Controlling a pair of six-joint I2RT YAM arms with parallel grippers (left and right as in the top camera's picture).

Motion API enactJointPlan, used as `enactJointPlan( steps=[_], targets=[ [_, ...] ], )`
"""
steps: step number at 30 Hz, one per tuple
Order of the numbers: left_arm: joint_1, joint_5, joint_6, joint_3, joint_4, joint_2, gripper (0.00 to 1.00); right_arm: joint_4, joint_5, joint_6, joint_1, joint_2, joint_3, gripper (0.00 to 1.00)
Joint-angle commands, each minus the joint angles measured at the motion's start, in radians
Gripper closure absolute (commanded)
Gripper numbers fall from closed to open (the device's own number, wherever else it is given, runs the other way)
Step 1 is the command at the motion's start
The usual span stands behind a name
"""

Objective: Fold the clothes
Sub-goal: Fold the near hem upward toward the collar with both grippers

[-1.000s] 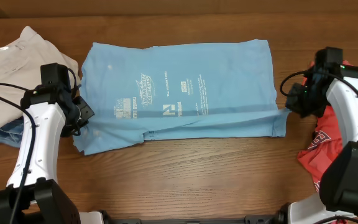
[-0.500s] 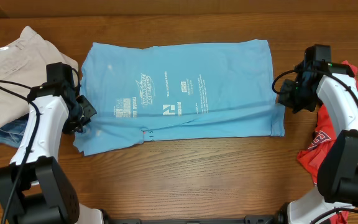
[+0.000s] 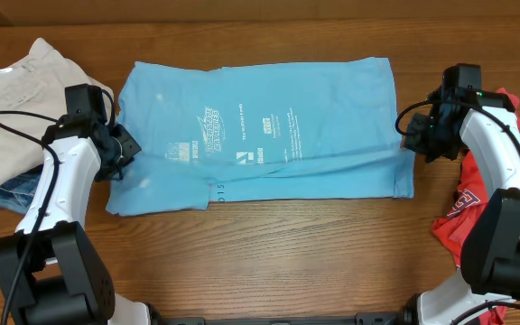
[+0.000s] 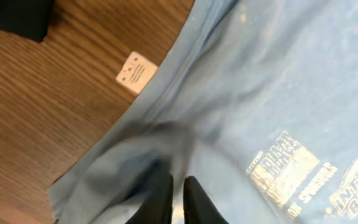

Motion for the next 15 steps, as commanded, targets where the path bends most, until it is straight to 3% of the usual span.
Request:
enactJointPlan(
  steps=[1, 10, 15],
  targets=[
    [0.005, 0.027, -0.014, 0.000, 0.009, 0.005, 0.88, 0.006, 0.000, -0.004, -0.002, 0.001, -0.001, 0.96],
    [0.005, 0.060, -0.014, 0.000, -0.017, 0.005, 0.89, 0.008, 0.010, -0.003, -0.002, 0.001, -0.001, 0.96],
    [0.005, -0.062, -0.013, -0.034, -0.063, 0.005, 0.83, -0.003, 0.010, -0.003, -0.002, 0.001, -0.001, 0.96]
  ],
)
